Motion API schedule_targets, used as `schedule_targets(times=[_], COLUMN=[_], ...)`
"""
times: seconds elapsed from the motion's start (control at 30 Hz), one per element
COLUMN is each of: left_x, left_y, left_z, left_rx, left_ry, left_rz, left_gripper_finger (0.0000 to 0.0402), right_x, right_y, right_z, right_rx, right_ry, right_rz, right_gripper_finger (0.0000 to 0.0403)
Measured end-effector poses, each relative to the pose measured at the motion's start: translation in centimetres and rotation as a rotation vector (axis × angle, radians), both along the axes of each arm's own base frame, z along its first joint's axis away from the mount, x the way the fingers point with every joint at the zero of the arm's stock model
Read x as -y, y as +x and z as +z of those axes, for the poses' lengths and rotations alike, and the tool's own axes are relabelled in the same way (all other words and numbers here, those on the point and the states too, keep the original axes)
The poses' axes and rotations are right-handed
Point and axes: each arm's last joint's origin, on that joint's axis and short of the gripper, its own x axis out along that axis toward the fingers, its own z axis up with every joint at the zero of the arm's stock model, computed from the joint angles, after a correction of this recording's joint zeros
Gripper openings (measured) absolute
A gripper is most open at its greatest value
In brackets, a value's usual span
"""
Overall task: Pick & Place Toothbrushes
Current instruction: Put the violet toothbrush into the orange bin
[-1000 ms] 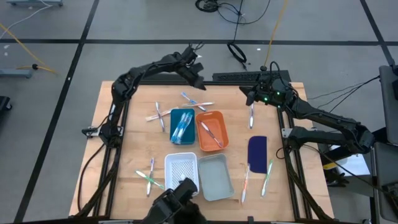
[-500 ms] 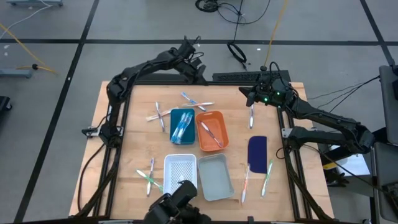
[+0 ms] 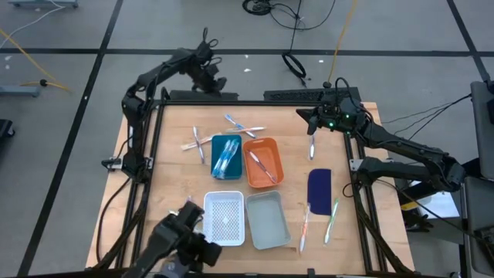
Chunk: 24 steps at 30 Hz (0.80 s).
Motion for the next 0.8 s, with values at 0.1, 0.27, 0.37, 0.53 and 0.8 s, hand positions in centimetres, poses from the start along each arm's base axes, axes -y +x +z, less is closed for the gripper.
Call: schedule_targets(times=[0.1,0.27,0.37,0.53,0.8], left_x=[-0.4,-0.9,-0.8,0.8,1.3], left_y=[-1.1,-3.8,-3.8,-0.5,1.6], left_z=[-1.9,-4.0,-4.9,-5.4,-5.5], left_rx=[-0.047,-0.302,-0.320,-0.372,-0.439], left_ry=[0.000,-0.018,-0.030,0.128,0.379], left_rz=[-0.122,-0.201,-0.293,-0.563,-0.917], left_gripper_finger=[0.0005,0.0005,0.0002,0.0004,0.0008], right_x=[0.0,0.0,0.0,0.0,0.0], right_y=[0.0,0.0,0.0,0.0,0.0], right_z=[0.0,0.0,0.0,0.0,0.0], right_rx=[0.000,0.004,0.004,0.004,0.016], right_ry=[-0.001,0.007,0.008,0.008,0.036], right_rz=[0.000,-0.001,-0.003,-0.007,-0.013], right_gripper_finger=[0.0000,0.0000,0.0000,0.0000,0.0000])
